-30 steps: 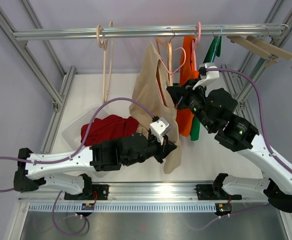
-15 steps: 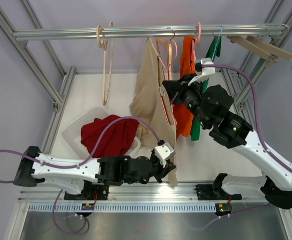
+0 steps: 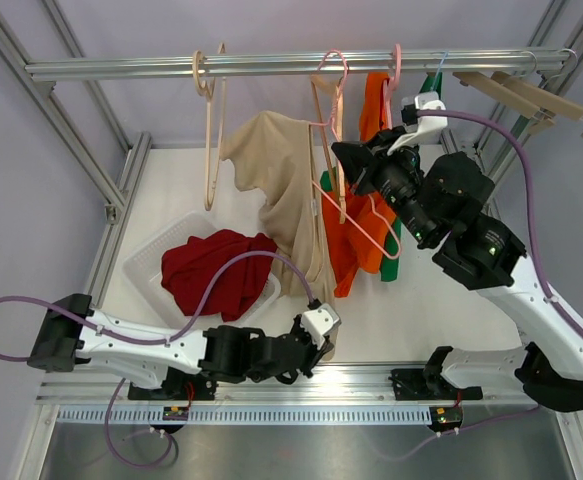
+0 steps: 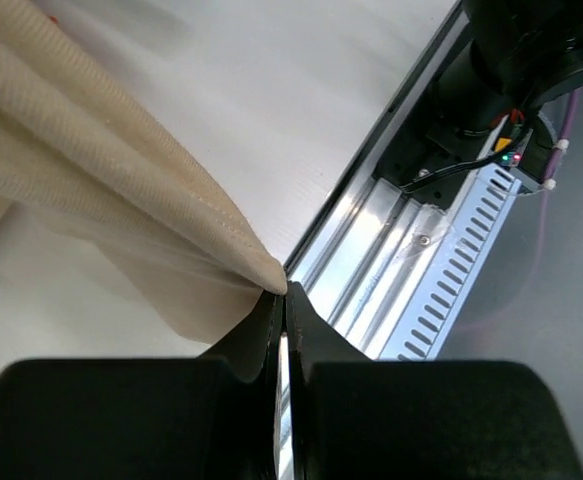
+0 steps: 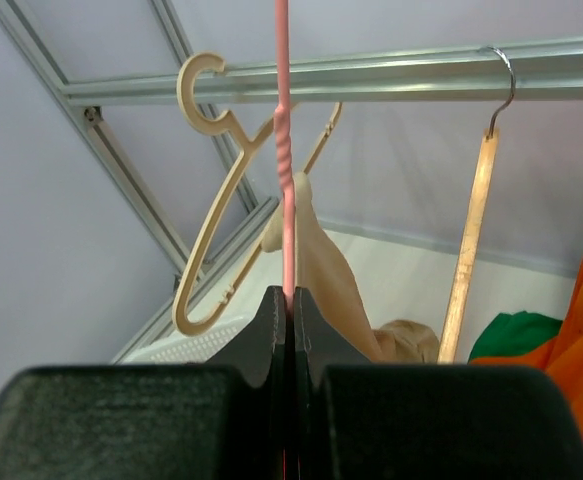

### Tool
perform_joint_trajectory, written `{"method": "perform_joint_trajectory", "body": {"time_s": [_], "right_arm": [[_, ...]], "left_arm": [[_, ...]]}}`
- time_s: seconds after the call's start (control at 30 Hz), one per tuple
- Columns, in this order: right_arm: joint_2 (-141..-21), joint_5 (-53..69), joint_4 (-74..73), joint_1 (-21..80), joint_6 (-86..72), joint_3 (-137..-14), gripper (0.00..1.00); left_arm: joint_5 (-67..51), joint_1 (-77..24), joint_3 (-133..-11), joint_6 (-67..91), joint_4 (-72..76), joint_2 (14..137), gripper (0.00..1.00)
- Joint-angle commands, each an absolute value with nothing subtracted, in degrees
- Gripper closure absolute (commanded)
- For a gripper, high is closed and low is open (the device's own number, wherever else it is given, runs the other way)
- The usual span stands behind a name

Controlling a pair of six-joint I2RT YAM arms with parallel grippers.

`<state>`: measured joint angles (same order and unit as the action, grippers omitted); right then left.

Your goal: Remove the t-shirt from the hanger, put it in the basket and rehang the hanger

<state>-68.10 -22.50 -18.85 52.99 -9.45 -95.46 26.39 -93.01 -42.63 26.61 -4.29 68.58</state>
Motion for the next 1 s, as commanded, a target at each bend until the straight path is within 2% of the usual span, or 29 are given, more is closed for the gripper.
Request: {"method": "perform_joint_trajectory", "body": {"time_s": [0.0,0.13,0.27,0.33,0.43,0.53,0.6,0.67,0.77,0.8,0.87,0.9,0.93,0.97], "right_arm": [[-63.5,-21.5,-12.5,52.7,-10.4,-96.3,1.00],[-53.6,-19.2,-9.9,52.7,-14.4,-84.4,1.00],[-46.5,-15.2,-11.8,52.7,-17.7,-80.9,1.00],[-44.2,-12.6,-14.6,52.7,-18.5,-81.5,1.00],[-43.4,-8.8,-19.5,52.7,-19.2,-84.0,1.00],[-42.0,-4.7,-20.5,52.7,-20.0,-84.4,1.00],[-40.9,-3.3,-20.7,52.7,-20.3,-84.5,1.00],[-40.3,-2.3,-21.0,52.7,-20.7,-84.6,1.00],[-38.9,-0.3,-20.8,52.7,-21.5,-84.6,1.00],[-38.4,2.0,-20.8,52.7,-21.7,-84.5,1.00],[-37.8,3.0,-20.4,52.7,-22.3,-83.9,1.00],[-37.3,3.9,-20.2,52.7,-22.6,-83.8,1.00],[-37.2,4.5,-19.9,52.7,-23.1,-83.6,1.00],[-36.9,5.6,-19.7,52.7,-23.3,-83.4,1.00]], "left_arm": [[30.7,-94.5,-44.4,25.8,-5.1,65.9,1.00],[42.7,-94.4,-49.1,20.4,-8.1,59.7,1.00],[55.9,-94.0,-53.3,11.2,-4.6,54.9,1.00],[58.3,-92.3,-53.6,7.6,-0.3,53.5,1.00],[55.8,-86.0,-53.5,3.7,5.0,50.6,1.00],[44.6,-76.8,-55.0,6.0,4.3,49.7,1.00],[41.1,-72.0,-55.3,5.9,5.3,50.1,1.00],[36.6,-70.3,-55.3,3.7,8.1,50.8,1.00],[36.6,-69.9,-56.2,-1.9,12.6,52.8,0.99],[36.6,-69.8,-56.4,-3.2,13.9,53.3,0.95],[36.0,-69.4,-56.5,-6.2,17.6,54.3,0.71],[35.8,-68.9,-56.8,-7.0,18.6,54.8,0.56],[35.4,-68.6,-57.1,-8.4,19.2,55.5,0.34],[35.5,-68.1,-58.3,-9.1,19.4,57.1,0.27]]}}
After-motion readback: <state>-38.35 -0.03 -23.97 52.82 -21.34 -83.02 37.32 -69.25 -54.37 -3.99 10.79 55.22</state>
